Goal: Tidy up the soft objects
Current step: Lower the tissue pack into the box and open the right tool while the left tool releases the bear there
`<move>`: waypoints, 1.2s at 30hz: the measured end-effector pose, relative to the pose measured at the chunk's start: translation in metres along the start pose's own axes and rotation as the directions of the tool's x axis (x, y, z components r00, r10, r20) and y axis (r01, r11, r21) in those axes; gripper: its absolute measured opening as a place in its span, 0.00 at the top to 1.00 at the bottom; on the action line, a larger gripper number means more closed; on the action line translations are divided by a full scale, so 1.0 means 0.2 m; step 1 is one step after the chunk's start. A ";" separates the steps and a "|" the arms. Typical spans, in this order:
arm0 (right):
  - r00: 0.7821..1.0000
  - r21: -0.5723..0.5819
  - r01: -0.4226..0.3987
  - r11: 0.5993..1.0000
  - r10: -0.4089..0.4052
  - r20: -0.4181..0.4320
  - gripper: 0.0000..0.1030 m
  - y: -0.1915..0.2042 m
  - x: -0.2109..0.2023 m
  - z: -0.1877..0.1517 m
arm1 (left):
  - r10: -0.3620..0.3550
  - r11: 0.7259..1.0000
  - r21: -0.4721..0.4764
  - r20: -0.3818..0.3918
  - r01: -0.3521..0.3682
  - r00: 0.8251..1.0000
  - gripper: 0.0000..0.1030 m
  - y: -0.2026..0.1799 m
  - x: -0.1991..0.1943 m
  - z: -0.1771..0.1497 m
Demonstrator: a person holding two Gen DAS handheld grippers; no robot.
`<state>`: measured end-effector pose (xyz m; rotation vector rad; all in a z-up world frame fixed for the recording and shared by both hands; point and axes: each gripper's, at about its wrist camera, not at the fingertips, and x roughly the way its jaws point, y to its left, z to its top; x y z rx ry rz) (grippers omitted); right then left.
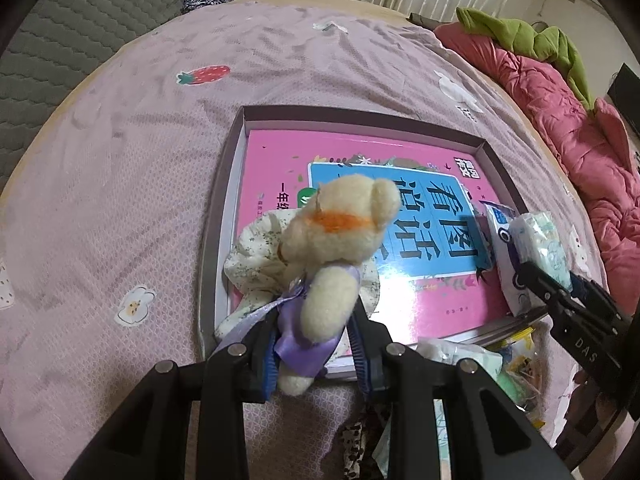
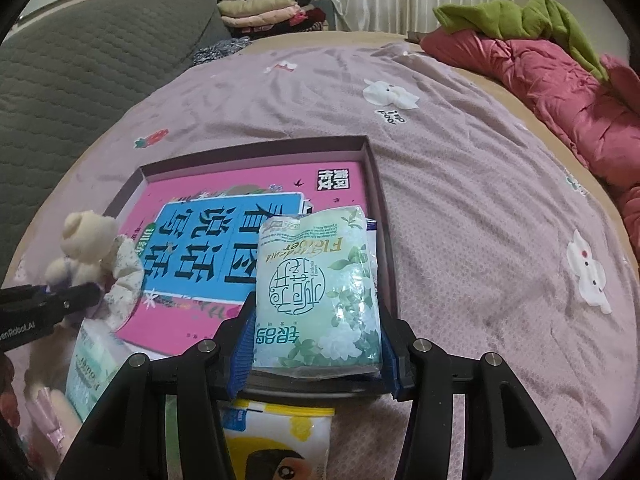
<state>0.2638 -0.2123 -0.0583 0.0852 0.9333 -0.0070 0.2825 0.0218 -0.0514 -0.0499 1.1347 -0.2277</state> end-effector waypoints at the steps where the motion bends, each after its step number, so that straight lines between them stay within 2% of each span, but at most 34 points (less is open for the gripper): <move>1: 1.000 -0.006 0.009 1.000 -0.009 0.003 0.48 0.00 0.00 0.00 | 0.002 1.000 0.000 0.001 -0.002 1.000 0.70 0.00 0.00 0.00; 8: 1.000 -0.017 -0.002 1.000 0.002 -0.012 0.47 0.01 0.02 0.04 | 0.006 1.000 0.006 0.005 -0.006 1.000 0.69 0.00 0.00 0.00; 13: 1.000 -0.012 -0.029 1.000 0.029 0.001 0.34 0.02 0.00 0.04 | 0.014 1.000 0.014 0.004 -0.014 1.000 0.69 -0.01 -0.01 -0.01; 17: 0.999 -0.005 -0.032 0.999 0.032 0.020 0.33 0.01 -0.04 0.03 | 0.015 1.000 0.017 0.008 -0.016 1.000 0.69 -0.01 -0.01 -0.01; 19: 0.999 0.004 -0.035 0.999 0.035 0.037 0.29 0.00 -0.07 0.02 | 0.013 1.000 0.013 0.008 -0.013 1.000 0.69 -0.01 -0.02 -0.01; 28: 0.992 0.093 -0.069 0.993 0.059 0.109 0.28 -0.08 -0.25 -0.08 | 0.020 0.999 0.031 0.010 -0.020 1.000 0.69 -0.04 -0.02 -0.01; 32: 0.991 0.155 -0.098 0.983 0.081 0.109 0.28 -0.09 -0.29 -0.15 | 0.030 0.999 0.035 0.014 -0.031 0.999 0.69 -0.05 -0.02 -0.01; 36: 0.992 0.146 -0.084 0.986 0.069 0.107 0.28 -0.07 -0.31 -0.19 | 0.033 0.998 0.055 0.022 -0.034 0.999 0.66 -0.07 -0.03 -0.02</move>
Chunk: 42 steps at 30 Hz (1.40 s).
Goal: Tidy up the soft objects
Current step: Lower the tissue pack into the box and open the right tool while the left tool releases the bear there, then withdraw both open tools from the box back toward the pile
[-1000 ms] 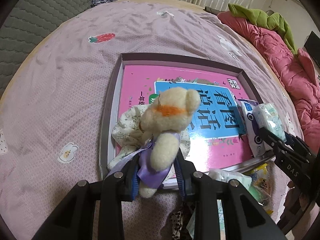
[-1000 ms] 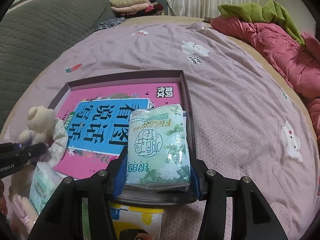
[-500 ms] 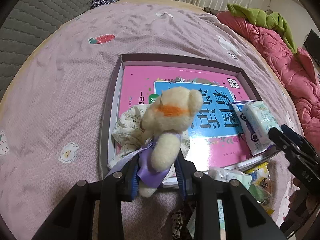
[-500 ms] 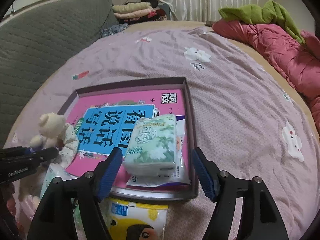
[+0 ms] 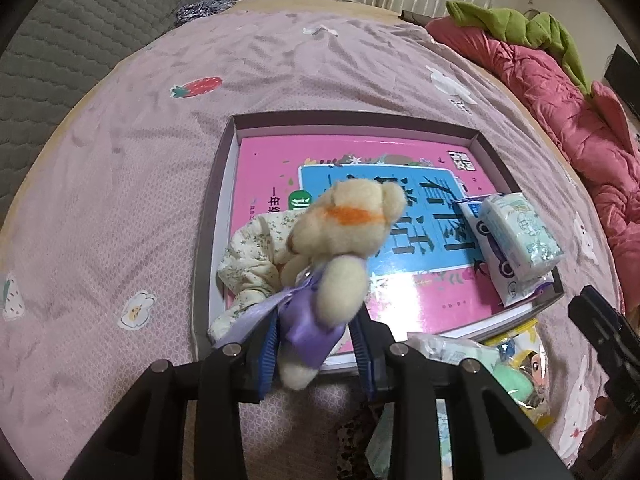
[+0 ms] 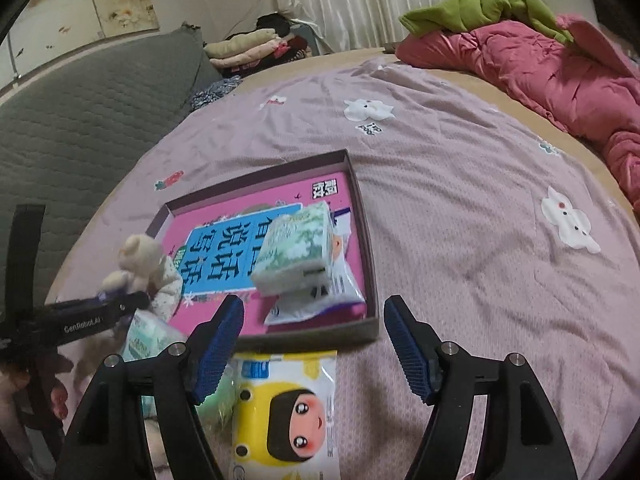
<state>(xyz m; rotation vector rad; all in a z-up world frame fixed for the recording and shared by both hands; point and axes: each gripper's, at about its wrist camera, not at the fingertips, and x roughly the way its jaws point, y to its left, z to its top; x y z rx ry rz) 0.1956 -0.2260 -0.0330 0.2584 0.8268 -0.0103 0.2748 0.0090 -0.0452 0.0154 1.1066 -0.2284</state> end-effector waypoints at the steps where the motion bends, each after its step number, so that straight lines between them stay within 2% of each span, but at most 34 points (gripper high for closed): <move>1: 1.000 -0.004 0.004 1.000 -0.004 0.001 0.28 0.00 0.00 0.00 | -0.003 1.000 0.002 0.005 0.003 1.000 0.63 0.00 -0.01 0.00; 9: 1.000 -0.028 0.015 0.999 -0.015 0.008 0.28 0.01 -0.03 0.00 | -0.015 0.999 -0.031 0.017 0.016 1.000 0.59 0.05 -0.04 0.03; 13: 1.000 -0.021 0.017 1.000 -0.017 0.010 0.28 0.00 -0.04 0.00 | -0.036 0.997 -0.066 0.039 0.038 0.999 0.50 0.10 -0.08 0.04; 22: 0.999 -0.024 0.029 0.999 -0.028 0.022 0.28 -0.01 -0.08 -0.01 | -0.029 0.994 -0.101 0.096 0.039 0.995 0.48 0.19 -0.20 0.05; 26: 0.999 -0.024 0.034 0.999 -0.033 0.038 0.28 -0.01 -0.12 0.00 | -0.039 0.994 -0.097 0.150 0.054 0.988 0.48 0.20 -0.30 0.03; 36: 0.995 -0.056 0.061 0.997 -0.057 0.076 0.27 0.00 -0.21 0.00 | -0.065 0.990 -0.104 0.234 0.091 0.970 0.40 0.16 -0.54 -0.08; 42: 0.992 -0.070 0.076 0.995 -0.069 0.107 0.25 0.01 -0.29 0.01 | -0.023 0.995 -0.091 0.270 0.050 0.962 0.33 0.12 -0.64 -0.14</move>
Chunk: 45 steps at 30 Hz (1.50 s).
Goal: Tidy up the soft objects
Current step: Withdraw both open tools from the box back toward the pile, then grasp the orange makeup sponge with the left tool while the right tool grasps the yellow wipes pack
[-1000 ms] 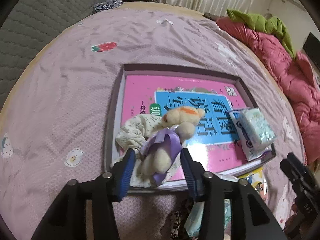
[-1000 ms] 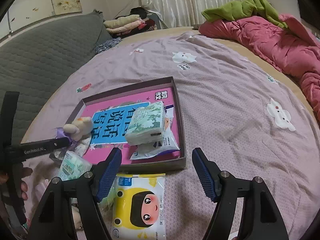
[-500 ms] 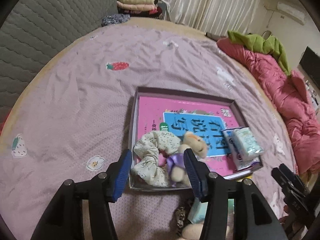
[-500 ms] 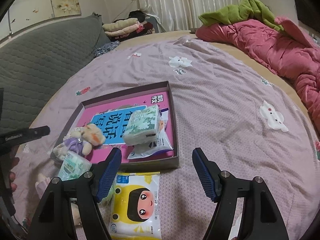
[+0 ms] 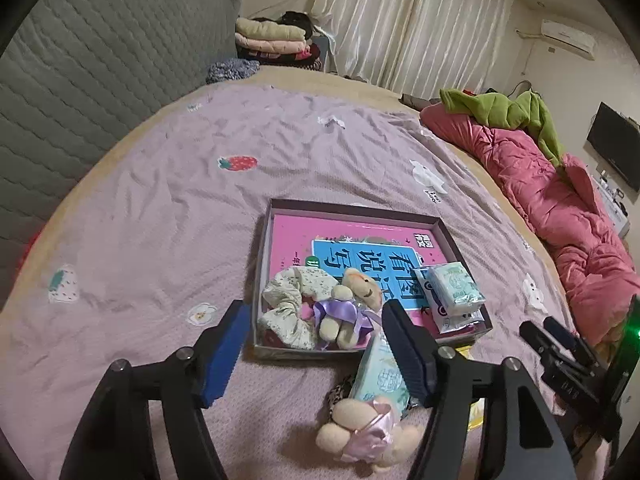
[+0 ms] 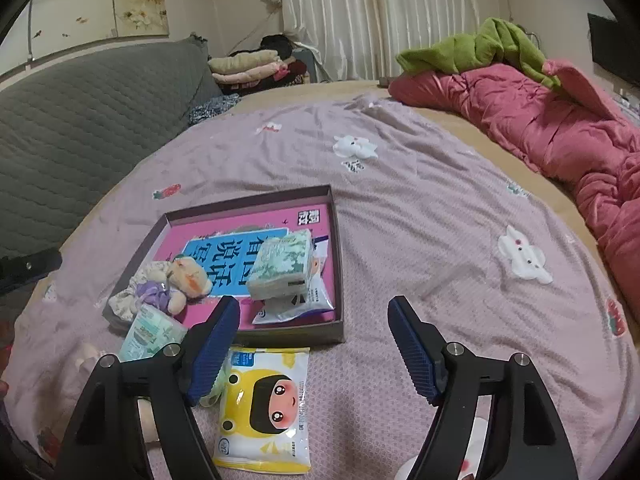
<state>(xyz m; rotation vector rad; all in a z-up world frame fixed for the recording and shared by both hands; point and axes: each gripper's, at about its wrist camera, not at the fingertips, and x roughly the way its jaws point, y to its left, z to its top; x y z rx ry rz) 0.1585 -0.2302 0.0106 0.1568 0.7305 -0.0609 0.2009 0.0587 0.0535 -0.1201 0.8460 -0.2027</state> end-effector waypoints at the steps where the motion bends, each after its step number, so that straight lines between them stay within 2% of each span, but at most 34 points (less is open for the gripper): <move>1: 1.000 -0.004 0.005 1.000 -0.005 0.007 0.24 0.00 -0.02 0.01 | 0.007 1.000 -0.001 0.005 -0.007 1.000 0.32 0.00 -0.01 0.00; 5: 0.999 -0.003 0.010 1.000 -0.010 0.036 0.24 -0.01 -0.07 0.02 | 0.004 1.000 -0.012 0.026 -0.004 1.000 0.31 0.01 -0.08 -0.01; 10: 0.997 -0.025 -0.006 1.000 0.008 0.071 0.24 0.00 -0.15 0.00 | 0.032 0.999 0.031 0.054 -0.033 0.998 0.31 -0.01 -0.15 -0.05; 19: 0.996 -0.053 0.007 0.999 -0.002 0.087 0.24 0.00 -0.24 -0.06 | -0.018 0.999 0.040 0.041 0.017 0.999 0.31 -0.03 -0.23 -0.17; 23: 0.997 -0.063 0.005 0.998 0.000 0.083 0.24 0.02 -0.26 -0.08 | -0.016 0.999 0.049 0.030 0.014 0.999 0.31 -0.03 -0.24 -0.25; 37: 0.999 -0.095 -0.016 0.995 0.019 0.028 0.24 0.09 -0.25 -0.21 | -0.028 0.999 0.038 -0.077 0.031 0.997 0.31 -0.01 -0.24 -0.51; 45: 0.999 -0.091 -0.027 0.995 0.023 -0.047 0.24 0.10 -0.20 -0.32 | -0.091 0.996 0.003 -0.205 0.093 0.975 0.31 -0.04 -0.17 -0.69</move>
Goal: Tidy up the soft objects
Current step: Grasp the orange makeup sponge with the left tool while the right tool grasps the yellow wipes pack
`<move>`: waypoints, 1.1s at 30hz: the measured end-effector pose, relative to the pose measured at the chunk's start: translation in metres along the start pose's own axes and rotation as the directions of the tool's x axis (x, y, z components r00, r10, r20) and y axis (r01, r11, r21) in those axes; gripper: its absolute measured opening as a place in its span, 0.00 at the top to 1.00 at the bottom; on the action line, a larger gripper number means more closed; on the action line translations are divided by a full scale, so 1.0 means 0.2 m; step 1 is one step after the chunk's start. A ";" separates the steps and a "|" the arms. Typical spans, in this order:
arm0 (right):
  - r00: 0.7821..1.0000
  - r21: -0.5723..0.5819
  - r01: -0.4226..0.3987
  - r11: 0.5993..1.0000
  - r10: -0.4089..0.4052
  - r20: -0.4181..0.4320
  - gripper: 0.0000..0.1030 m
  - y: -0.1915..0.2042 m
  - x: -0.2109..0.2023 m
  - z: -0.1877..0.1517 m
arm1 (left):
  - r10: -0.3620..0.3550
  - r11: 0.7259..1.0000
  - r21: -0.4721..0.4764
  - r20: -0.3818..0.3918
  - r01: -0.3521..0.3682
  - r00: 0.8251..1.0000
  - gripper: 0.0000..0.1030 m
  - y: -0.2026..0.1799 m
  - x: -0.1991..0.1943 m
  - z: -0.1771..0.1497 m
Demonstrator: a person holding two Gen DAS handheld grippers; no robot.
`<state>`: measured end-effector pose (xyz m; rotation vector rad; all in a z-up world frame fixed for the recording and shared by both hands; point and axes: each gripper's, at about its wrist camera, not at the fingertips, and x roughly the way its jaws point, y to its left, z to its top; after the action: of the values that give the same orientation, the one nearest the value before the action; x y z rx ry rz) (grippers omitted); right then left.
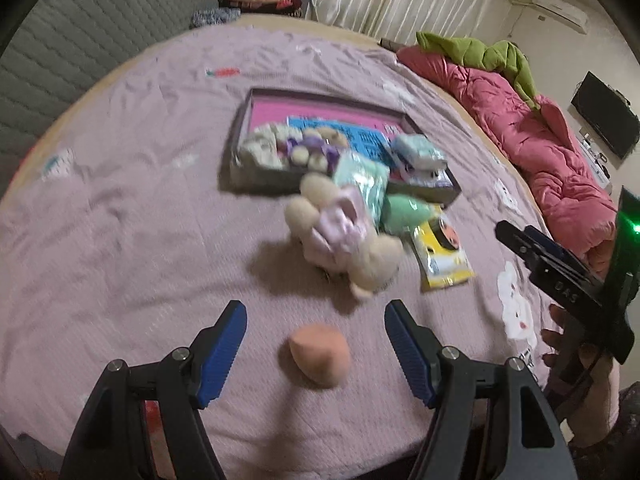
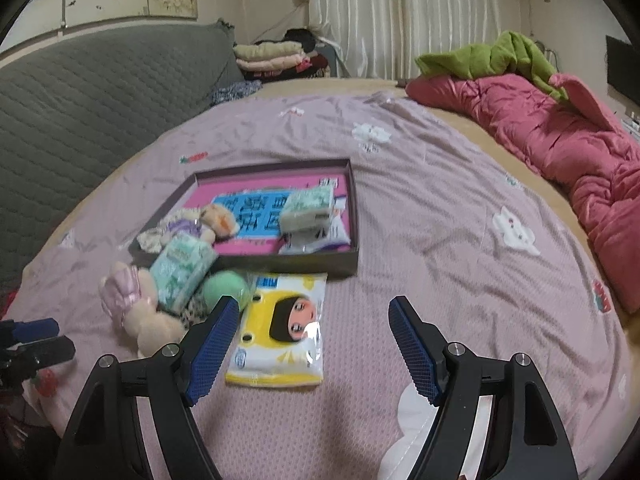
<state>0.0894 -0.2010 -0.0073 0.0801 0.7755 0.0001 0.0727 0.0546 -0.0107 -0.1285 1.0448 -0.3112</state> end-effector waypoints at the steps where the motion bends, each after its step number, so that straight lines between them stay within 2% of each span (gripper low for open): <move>1: 1.000 -0.002 -0.005 1.000 0.005 -0.012 0.24 0.01 0.01 -0.02 | -0.003 1.000 0.001 -0.008 0.003 1.000 0.31 -0.01 0.01 -0.01; 5: 0.999 0.005 -0.013 1.000 0.013 -0.049 0.24 0.02 0.05 -0.06 | -0.009 1.000 0.024 -0.076 0.011 0.997 0.31 -0.04 0.08 -0.08; 13: 0.996 0.015 -0.021 1.000 0.022 -0.090 0.24 0.02 0.10 -0.10 | -0.016 1.000 -0.003 -0.153 0.015 0.988 0.33 -0.05 0.18 -0.17; 19: 0.995 0.008 -0.020 1.000 0.021 -0.093 0.24 0.03 0.12 -0.11 | -0.030 0.999 -0.032 -0.159 0.025 0.987 0.46 -0.05 0.22 -0.16; 27: 0.992 -0.004 -0.018 1.000 0.018 -0.125 0.24 0.06 0.20 -0.13 | -0.021 0.997 -0.082 -0.136 0.009 0.991 0.50 -0.03 0.25 -0.12; 33: 0.988 -0.010 -0.014 1.000 0.012 -0.151 0.24 0.10 0.29 -0.12 | 0.019 0.996 -0.082 -0.124 -0.029 0.992 0.51 -0.03 0.29 -0.08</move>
<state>0.1140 -0.1775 -0.0640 0.0753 0.9261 0.0230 0.0856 0.0318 -0.0654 -0.1736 1.1812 -0.2561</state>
